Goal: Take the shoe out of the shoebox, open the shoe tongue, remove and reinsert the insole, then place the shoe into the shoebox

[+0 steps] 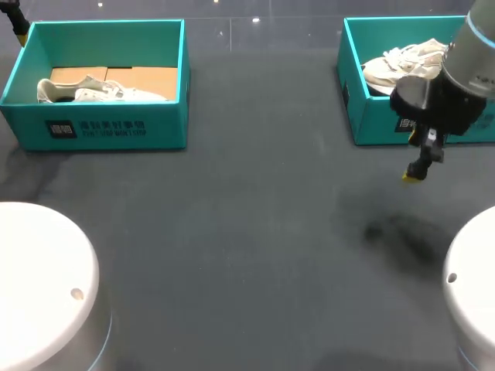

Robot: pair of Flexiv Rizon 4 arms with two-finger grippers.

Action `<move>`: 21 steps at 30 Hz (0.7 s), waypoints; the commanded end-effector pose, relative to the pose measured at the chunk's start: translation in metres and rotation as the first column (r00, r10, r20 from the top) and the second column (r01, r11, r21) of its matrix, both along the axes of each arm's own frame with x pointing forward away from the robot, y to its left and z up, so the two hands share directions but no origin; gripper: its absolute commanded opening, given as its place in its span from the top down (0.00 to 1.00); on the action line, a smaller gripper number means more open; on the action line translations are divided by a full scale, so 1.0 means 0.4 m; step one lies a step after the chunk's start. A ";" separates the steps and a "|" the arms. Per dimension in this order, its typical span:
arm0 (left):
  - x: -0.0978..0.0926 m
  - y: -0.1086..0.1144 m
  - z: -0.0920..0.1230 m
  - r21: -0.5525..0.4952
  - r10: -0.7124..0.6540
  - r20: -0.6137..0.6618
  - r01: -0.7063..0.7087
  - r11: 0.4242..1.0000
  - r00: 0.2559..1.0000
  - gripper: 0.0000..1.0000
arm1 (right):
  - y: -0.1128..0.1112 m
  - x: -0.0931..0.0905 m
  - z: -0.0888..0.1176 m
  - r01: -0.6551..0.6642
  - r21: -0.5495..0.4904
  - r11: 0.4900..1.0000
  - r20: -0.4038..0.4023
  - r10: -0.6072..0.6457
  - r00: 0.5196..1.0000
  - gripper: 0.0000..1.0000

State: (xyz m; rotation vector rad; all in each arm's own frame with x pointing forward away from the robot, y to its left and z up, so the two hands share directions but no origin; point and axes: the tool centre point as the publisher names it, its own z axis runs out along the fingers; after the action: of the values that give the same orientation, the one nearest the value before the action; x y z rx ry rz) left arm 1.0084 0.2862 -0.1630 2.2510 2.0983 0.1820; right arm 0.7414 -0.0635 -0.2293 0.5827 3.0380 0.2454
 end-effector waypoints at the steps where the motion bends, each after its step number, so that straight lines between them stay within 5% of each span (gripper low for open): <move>1: -0.002 0.001 0.001 0.001 -0.001 0.001 0.001 1.000 1.000 0.00 | -0.039 0.060 0.034 0.106 -0.114 0.988 -0.049 -0.112 0.992 0.00; 13: -0.002 0.001 0.001 0.001 -0.001 0.001 0.001 1.000 1.000 0.00 | -0.139 0.209 0.068 0.231 -0.057 0.971 0.023 -0.230 0.973 0.00; 21: -0.002 0.001 0.001 0.001 -0.001 0.001 0.001 1.000 1.000 0.00 | -0.139 0.209 0.068 0.231 -0.057 0.971 0.023 -0.230 0.973 0.00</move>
State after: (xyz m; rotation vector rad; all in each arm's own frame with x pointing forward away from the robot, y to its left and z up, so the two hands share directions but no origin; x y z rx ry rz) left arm 1.0084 0.2862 -0.1630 2.2509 2.0983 0.1820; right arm 0.8262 -0.1198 -0.2020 0.9139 2.9168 0.1518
